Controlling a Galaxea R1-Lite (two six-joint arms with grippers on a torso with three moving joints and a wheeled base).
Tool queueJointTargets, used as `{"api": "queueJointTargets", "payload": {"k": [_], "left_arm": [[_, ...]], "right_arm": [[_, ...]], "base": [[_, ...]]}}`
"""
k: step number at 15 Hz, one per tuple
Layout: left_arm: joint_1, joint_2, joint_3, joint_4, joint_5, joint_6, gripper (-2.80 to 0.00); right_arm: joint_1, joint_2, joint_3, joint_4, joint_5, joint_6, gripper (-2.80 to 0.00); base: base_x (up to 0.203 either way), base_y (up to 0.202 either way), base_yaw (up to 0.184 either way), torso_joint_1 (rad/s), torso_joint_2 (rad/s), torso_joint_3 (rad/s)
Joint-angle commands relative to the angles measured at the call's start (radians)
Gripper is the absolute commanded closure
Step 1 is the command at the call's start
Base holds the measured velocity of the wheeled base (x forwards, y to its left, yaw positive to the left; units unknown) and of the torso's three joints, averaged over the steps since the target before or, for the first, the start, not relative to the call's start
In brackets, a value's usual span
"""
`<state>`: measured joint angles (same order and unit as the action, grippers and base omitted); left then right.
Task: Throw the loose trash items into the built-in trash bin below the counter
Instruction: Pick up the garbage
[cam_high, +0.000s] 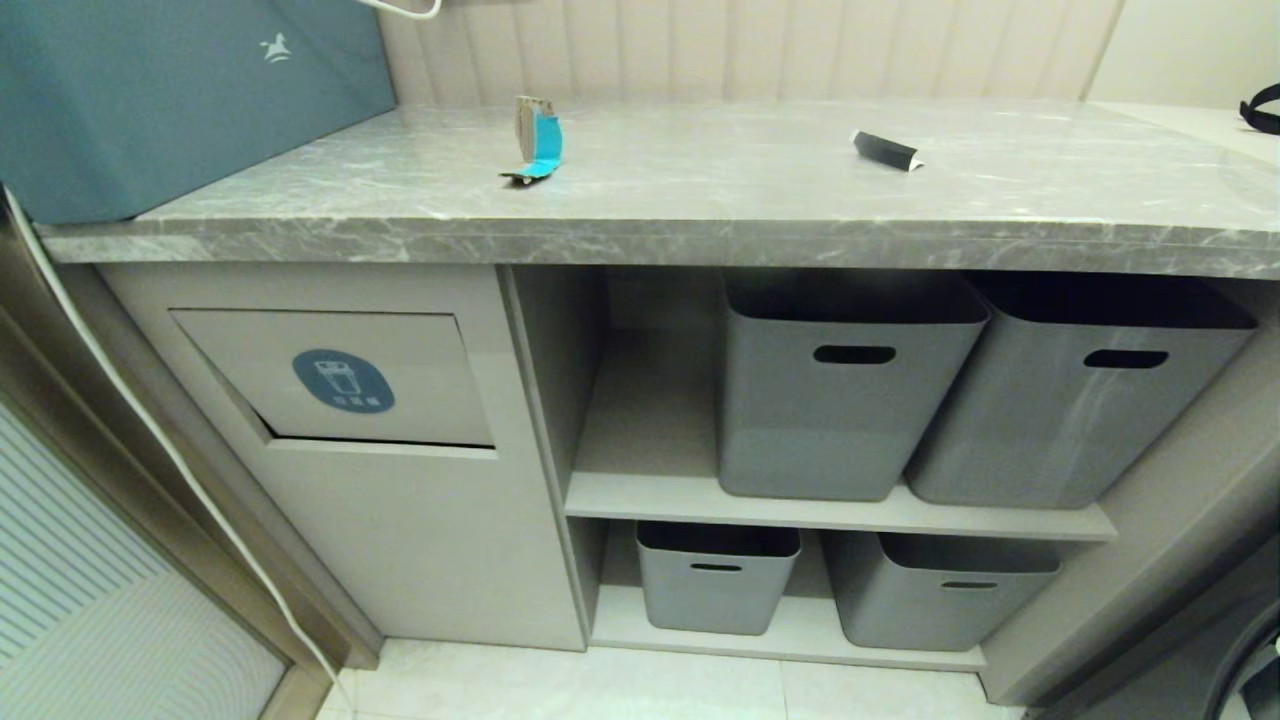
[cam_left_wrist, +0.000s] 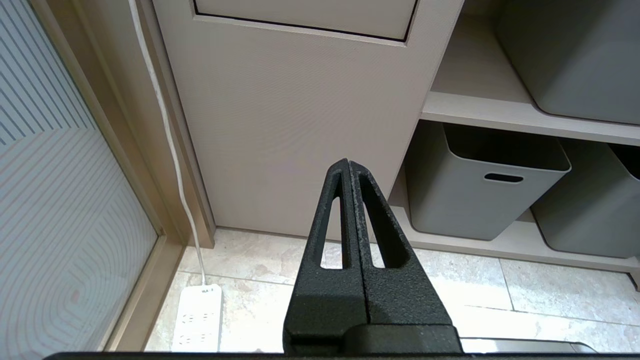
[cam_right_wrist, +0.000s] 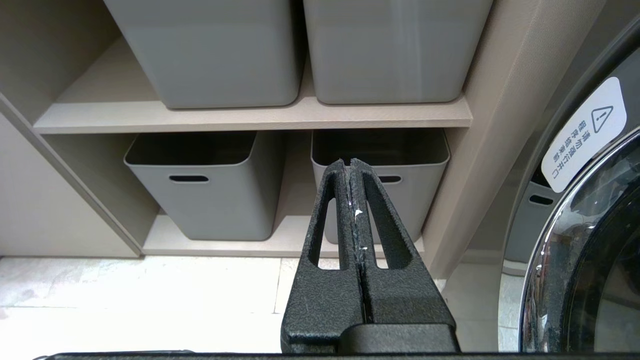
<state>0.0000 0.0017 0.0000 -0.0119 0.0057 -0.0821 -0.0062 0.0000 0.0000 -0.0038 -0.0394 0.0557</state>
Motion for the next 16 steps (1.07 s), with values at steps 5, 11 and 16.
{"api": "queueJointTargets", "payload": {"k": [5, 11, 16], "left_arm": [[0.000, 0.001, 0.002, 0.000, 0.000, -0.001, 0.00], [0.000, 0.001, 0.002, 0.000, 0.000, 0.001, 0.00], [0.000, 0.001, 0.002, 0.005, -0.007, 0.046, 0.00]], "right_arm": [[0.000, 0.000, 0.002, -0.001, -0.001, 0.001, 0.00], [0.000, 0.000, 0.002, -0.001, -0.001, 0.001, 0.00], [0.000, 0.000, 0.002, -0.001, -0.001, 0.001, 0.00]], "base": [[0.000, 0.000, 0.000, 0.000, 0.00, 0.000], [0.000, 0.000, 0.000, 0.000, 0.00, 0.000], [0.000, 0.000, 0.000, 0.000, 0.00, 0.000]]}}
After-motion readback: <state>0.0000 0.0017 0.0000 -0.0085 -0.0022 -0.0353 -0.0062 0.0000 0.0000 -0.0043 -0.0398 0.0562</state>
